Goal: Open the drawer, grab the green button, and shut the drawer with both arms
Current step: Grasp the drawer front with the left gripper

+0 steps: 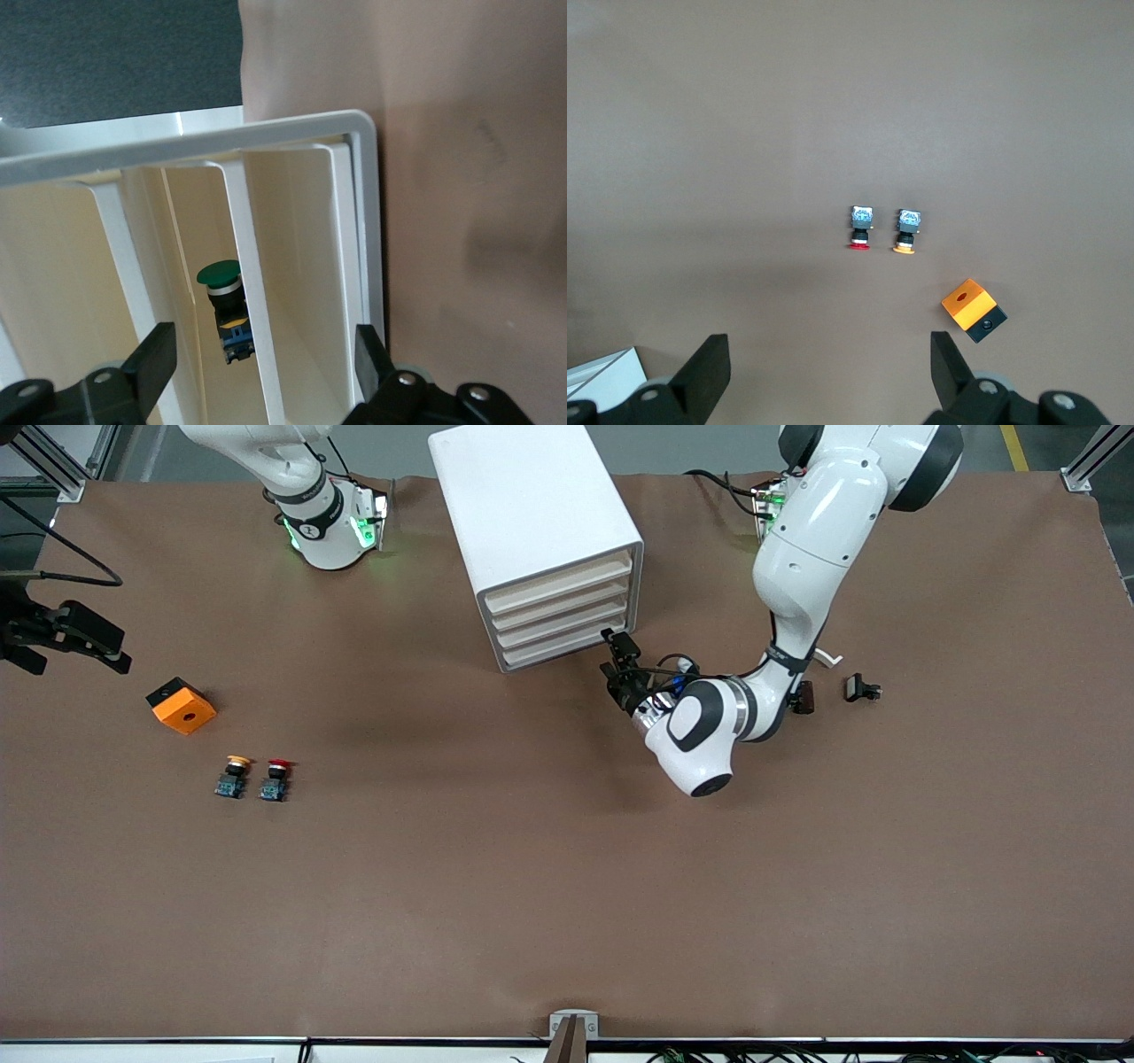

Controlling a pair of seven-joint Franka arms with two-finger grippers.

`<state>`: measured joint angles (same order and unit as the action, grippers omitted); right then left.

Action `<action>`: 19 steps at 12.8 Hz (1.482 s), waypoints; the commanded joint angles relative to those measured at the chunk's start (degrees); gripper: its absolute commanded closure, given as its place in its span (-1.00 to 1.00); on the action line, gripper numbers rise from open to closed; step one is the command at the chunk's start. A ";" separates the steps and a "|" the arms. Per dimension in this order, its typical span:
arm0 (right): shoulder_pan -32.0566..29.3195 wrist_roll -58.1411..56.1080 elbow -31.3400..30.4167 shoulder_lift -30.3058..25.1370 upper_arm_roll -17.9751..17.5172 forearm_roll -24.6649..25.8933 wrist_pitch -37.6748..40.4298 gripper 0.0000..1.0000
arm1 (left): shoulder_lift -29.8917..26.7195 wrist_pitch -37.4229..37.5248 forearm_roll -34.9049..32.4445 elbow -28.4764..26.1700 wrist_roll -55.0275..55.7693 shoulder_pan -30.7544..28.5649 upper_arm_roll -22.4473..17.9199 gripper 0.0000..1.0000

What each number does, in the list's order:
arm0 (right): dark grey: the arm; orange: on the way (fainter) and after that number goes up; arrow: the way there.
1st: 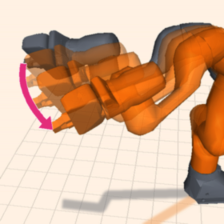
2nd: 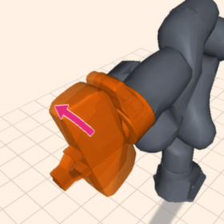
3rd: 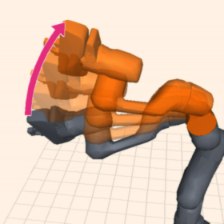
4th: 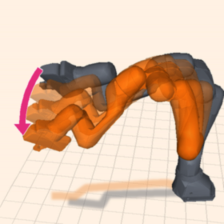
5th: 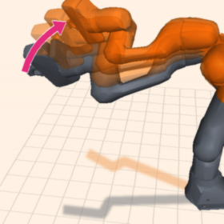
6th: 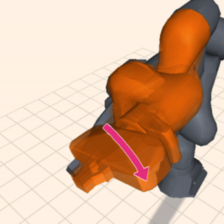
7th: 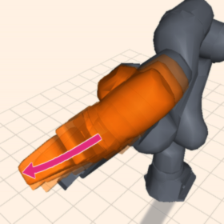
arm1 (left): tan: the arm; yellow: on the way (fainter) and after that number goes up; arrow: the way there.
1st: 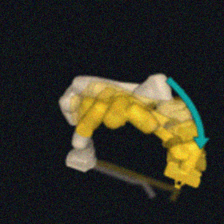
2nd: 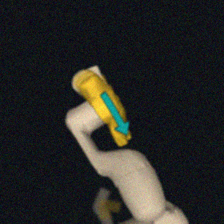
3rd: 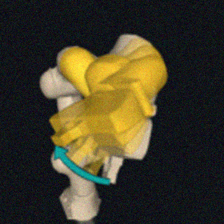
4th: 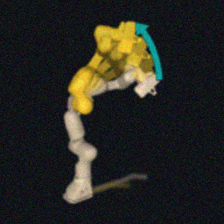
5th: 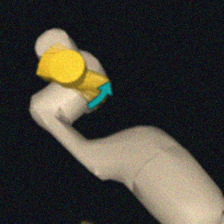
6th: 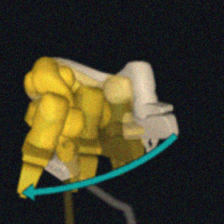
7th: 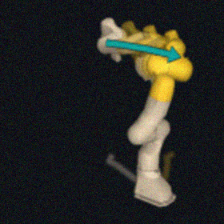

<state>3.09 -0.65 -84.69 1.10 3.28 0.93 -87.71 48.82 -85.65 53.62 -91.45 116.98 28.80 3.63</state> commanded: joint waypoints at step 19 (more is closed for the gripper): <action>0.25 0.38 1.20 0.48 0.24 -0.49 0.34 -1.00 | 2.86 -1.01 3.16 0.57 5.54 7.59 -0.55 0.61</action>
<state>3.09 -0.65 -84.69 1.10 3.37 0.93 -87.71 51.19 -85.97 55.59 -91.52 121.59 35.76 3.60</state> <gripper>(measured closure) 0.000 0.736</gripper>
